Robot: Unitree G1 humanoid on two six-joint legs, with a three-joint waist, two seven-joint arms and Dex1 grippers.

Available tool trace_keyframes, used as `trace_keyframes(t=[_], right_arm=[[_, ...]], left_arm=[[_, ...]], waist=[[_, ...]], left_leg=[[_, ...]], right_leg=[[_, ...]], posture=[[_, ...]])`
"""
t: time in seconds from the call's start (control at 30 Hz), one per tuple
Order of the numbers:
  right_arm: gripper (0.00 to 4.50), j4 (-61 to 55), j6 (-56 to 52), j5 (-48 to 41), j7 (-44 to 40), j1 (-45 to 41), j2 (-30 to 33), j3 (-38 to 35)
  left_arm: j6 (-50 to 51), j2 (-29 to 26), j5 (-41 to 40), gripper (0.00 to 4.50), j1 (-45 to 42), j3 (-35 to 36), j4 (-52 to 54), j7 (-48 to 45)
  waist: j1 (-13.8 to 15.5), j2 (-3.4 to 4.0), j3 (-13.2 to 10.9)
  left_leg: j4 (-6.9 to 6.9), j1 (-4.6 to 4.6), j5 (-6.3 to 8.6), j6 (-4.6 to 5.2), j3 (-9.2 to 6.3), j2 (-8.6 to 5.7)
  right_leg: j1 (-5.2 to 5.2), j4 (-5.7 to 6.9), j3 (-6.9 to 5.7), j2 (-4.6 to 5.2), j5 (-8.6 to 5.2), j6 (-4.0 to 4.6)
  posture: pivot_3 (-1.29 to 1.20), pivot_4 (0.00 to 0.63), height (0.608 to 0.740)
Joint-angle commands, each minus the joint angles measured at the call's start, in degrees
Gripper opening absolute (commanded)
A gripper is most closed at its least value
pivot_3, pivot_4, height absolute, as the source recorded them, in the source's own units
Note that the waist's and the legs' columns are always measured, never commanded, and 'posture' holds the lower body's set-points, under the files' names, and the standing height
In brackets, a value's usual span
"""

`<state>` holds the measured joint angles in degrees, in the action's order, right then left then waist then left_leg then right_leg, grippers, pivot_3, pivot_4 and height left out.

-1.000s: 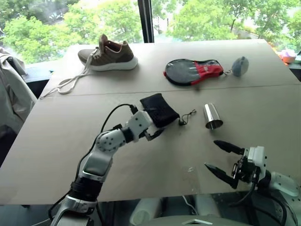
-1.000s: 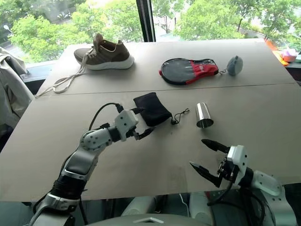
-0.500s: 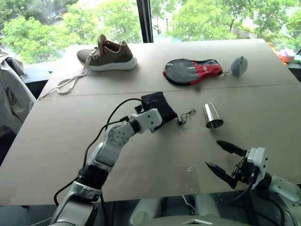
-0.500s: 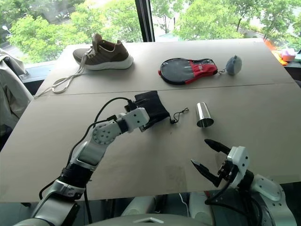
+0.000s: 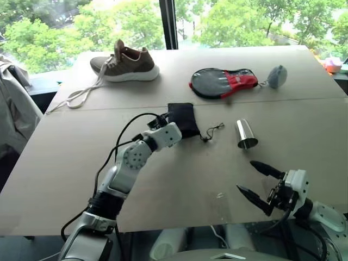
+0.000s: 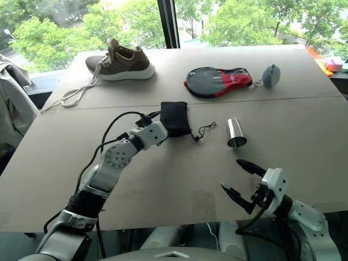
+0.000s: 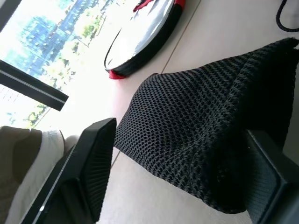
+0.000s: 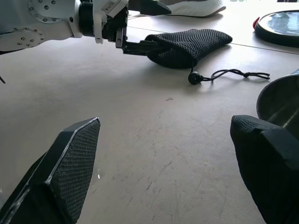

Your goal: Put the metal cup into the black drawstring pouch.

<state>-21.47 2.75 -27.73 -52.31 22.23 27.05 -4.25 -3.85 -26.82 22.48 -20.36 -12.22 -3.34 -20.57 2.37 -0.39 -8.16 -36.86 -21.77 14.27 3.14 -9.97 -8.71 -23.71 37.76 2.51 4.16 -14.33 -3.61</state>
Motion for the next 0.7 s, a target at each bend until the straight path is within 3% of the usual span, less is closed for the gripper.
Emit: trace_keyframes(t=[0.03, 0.17, 0.37, 0.47, 0.7], right_arm=[[4.50, -0.6, 1.2, -0.3, -0.3, 0.1, 0.0, -0.3], [4.50, -0.2, 1.2, -0.1, 0.0, -0.5, -0.2, -0.2], [4.50, 0.8, 2.5, 0.9, 0.8, -2.0, -1.1, -0.4], [4.50, 2.7, 6.3, 10.1, 8.3, -4.8, -3.2, -0.6], [4.50, 8.6, 10.9, 22.8, 22.2, -11.1, -7.5, -2.2]], left_arm=[[-0.5, 0.3, 0.1, 1.94, -0.5, 0.5, 0.5, 1.1], [-0.4, 0.2, 0.0, 0.10, -0.2, 0.5, 0.2, 0.7], [-0.6, -0.2, -0.6, 0.04, -0.7, 0.9, -0.8, 0.5], [0.6, 1.1, -3.2, 0.04, -0.9, 2.6, -0.1, 0.4], [13.8, 7.4, -21.1, 0.04, 0.5, 11.1, 7.4, -4.8]], waist=[[0.0, 0.00, 0.0], [0.0, 0.00, 0.0], [0.0, 0.00, 0.0], [-0.1, 0.00, 0.0], [-0.2, -0.01, 0.0]], left_leg=[[0.00, 0.00, 0.00, 0.00, 0.00, 0.00], [0.00, 0.00, 0.00, 0.00, 0.00, 0.00], [-0.02, 0.01, 0.00, -0.01, 0.00, 0.00], [-0.02, 0.01, 0.00, 0.00, 0.00, 0.00], [-0.12, 0.00, -0.06, 0.06, 0.02, 0.00]], right_leg=[[0.00, 0.00, 0.00, 0.00, 0.00, 0.00], [0.00, 0.01, 0.00, 0.00, 0.00, 0.00], [0.00, 0.05, 0.00, 0.00, 0.00, 0.00], [-0.01, 0.06, 0.00, -0.01, 0.00, 0.00], [-0.03, 0.13, 0.01, -0.03, 0.00, 0.00]], posture=[[0.00, 0.150, 0.740], [0.00, 0.150, 0.740], [0.00, 0.150, 0.740], [0.00, 0.150, 0.740], [0.00, 0.150, 0.740]])
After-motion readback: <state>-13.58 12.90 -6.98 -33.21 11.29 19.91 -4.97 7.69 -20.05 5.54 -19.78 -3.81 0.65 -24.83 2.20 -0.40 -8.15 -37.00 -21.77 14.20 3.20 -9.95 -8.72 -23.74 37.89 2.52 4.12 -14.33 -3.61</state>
